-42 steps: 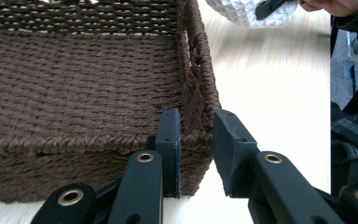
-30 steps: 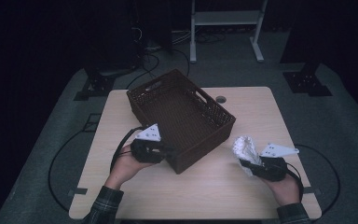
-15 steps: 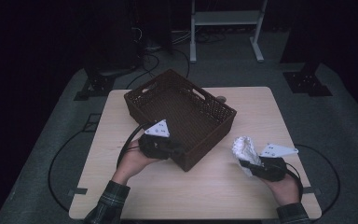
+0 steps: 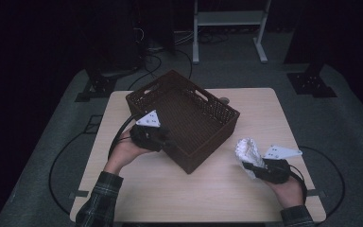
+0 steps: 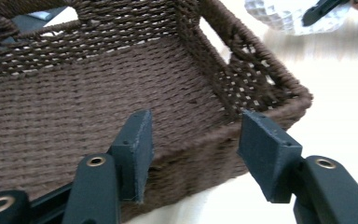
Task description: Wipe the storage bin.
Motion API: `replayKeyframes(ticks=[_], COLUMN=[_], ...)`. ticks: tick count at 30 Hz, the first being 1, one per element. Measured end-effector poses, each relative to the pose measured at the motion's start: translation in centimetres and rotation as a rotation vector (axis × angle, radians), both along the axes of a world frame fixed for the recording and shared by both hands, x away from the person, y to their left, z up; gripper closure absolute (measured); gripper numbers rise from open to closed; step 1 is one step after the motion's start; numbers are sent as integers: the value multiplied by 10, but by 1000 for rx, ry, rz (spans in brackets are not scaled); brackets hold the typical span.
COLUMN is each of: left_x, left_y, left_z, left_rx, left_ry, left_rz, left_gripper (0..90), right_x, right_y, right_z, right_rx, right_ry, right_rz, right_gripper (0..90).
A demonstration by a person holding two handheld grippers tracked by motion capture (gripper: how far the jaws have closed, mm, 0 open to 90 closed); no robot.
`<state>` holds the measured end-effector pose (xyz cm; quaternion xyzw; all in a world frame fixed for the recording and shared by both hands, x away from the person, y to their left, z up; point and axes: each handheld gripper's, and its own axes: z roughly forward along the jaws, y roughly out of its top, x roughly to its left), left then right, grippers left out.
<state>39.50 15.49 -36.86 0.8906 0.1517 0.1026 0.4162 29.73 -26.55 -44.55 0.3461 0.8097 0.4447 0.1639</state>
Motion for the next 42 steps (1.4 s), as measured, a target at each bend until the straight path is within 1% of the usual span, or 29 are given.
replayKeyframes(ticks=[4,7,9,11,13,15,19,22,29,30,32,35,39,41,42], left_x=[9,14,17,18,18,18,19,20,16,15,12,7,3,0,-1], left_y=[-1,-2,-2,-1,0,0,1,2,-2,-4,-5,-7,-14,-17,-19], left_z=[-3,-7,-10,-11,-12,-14,-16,-17,-18,-18,-20,-21,-20,-20,-20], left_rx=[5,3,6,2,15,25,22,12,13,13,2,-11,-2,-9,-5], left_ry=[2,12,27,36,30,33,32,41,45,38,19,6,6,13,11], left_rz=[-19,-29,-35,-43,-56,-63,-76,-85,-92,-94,-95,-94,-104,-115,-115], left_gripper=[389,370,359,352,351,343,334,334,365,368,379,409,430,467,475], right_x=[0,0,0,0,0,0,0,0,0,0,0,0,0,0,0], right_y=[0,0,-1,-1,-1,-1,-1,0,-2,-2,-3,-4,-3,-3,-3], right_z=[0,-1,-1,-1,0,-1,-1,-1,0,0,0,1,0,1,1], right_rx=[3,2,2,4,5,4,2,2,6,7,9,8,7,7,8], right_ry=[2,3,3,1,1,1,5,8,1,2,1,0,-2,-1,-2], right_rz=[-2,-1,-1,-2,-2,-2,0,-1,-5,-7,-10,-12,-11,-12,-12], right_gripper=[695,695,695,696,695,695,695,695,695,695,695,696,695,695,695])
